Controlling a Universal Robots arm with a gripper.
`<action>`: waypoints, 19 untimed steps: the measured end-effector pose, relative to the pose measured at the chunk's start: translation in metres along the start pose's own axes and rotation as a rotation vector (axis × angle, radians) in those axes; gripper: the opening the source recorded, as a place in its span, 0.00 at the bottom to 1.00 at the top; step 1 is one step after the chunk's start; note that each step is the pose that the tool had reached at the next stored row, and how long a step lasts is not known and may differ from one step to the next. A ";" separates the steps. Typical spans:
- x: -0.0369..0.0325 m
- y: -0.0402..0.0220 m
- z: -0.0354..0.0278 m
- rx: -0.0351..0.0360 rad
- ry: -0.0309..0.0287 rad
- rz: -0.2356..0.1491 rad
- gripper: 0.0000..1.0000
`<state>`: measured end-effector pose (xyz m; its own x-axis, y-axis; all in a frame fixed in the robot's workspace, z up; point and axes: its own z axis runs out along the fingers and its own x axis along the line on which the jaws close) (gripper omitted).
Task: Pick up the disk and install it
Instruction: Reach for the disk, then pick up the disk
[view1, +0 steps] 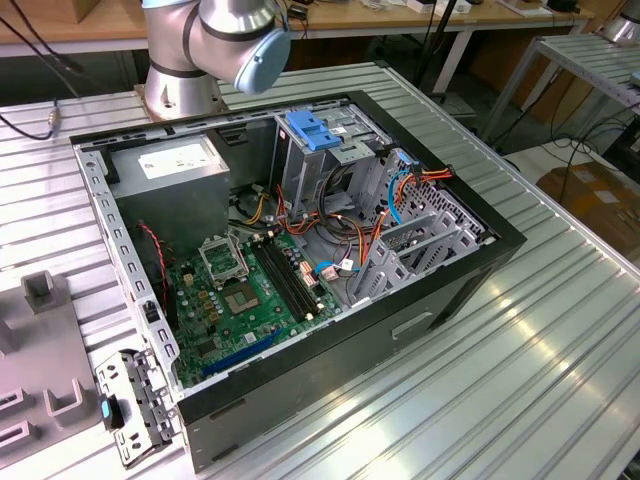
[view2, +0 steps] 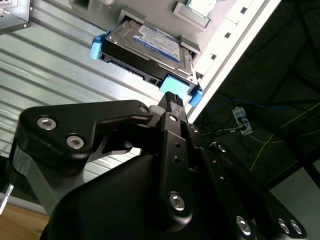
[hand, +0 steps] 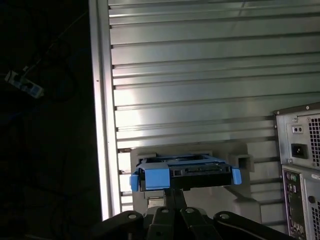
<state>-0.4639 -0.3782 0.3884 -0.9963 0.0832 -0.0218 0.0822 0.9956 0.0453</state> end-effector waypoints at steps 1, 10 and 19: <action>0.0012 -0.0001 0.0000 0.0000 0.0001 0.000 0.11; 0.0024 -0.0001 -0.0001 0.0000 0.0000 0.000 0.11; 0.0028 -0.0001 0.0000 -0.0007 0.0014 -0.030 0.11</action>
<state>-0.4666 -0.3781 0.3884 -0.9983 0.0532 -0.0218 0.0521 0.9976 0.0453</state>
